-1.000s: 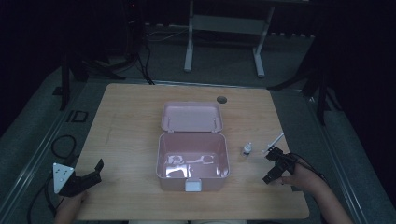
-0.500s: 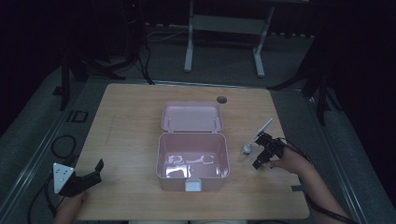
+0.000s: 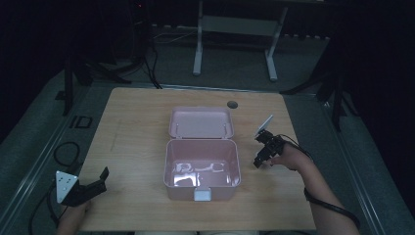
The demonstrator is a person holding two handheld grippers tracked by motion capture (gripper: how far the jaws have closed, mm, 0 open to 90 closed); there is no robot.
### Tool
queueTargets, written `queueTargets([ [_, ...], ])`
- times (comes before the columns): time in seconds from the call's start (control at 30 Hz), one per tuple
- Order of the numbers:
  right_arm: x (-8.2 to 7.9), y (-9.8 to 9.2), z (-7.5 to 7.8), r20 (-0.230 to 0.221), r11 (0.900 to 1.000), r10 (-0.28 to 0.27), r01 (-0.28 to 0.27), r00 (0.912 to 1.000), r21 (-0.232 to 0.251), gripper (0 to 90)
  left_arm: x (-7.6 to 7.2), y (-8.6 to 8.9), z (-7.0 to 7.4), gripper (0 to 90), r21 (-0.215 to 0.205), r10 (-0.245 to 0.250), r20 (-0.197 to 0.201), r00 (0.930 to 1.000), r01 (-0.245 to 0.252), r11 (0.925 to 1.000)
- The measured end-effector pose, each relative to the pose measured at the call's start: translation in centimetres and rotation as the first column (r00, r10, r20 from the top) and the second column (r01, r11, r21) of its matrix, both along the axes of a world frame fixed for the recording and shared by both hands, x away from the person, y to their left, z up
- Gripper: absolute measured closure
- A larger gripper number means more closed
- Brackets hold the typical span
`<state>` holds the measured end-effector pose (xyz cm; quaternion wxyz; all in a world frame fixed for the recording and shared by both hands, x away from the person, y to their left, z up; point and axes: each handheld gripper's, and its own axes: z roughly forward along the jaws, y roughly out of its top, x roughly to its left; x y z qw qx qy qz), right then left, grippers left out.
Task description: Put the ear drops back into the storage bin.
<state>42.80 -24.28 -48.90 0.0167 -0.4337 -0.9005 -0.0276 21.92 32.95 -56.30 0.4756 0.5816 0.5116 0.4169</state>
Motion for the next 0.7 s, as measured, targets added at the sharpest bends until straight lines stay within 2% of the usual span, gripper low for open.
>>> queueTargets([
  [0.17, 0.9, 0.6, -0.6, -0.010, 1.000, -0.003, 0.003, 0.9999, -0.006, 15.0, 0.0, 0.0, 0.0, 0.4, 0.001, -0.001, 0.001, 1.0000, 0.001, 1.0000],
  [0.43, 1.7, 1.4, -1.4, -0.028, 1.000, -0.004, 0.004, 0.9996, -0.009, 29.5, 0.0, 0.0, 0.0, 0.4, 0.002, -0.002, 0.000, 1.0000, 0.002, 1.0000],
  [0.53, 1.7, 1.5, -1.6, -0.046, 1.000, 0.012, -0.013, 0.9989, -0.024, 37.2, 0.0, 0.0, 0.0, 0.4, 0.003, -0.003, 0.000, 1.0000, 0.003, 1.0000],
  [0.7, 1.6, 1.7, -2.0, -0.051, 0.997, 0.052, -0.055, 0.9974, -0.053, 56.1, 0.0, 0.0, 0.0, 0.4, 0.004, -0.002, 0.000, 1.0000, 0.002, 1.0000],
])
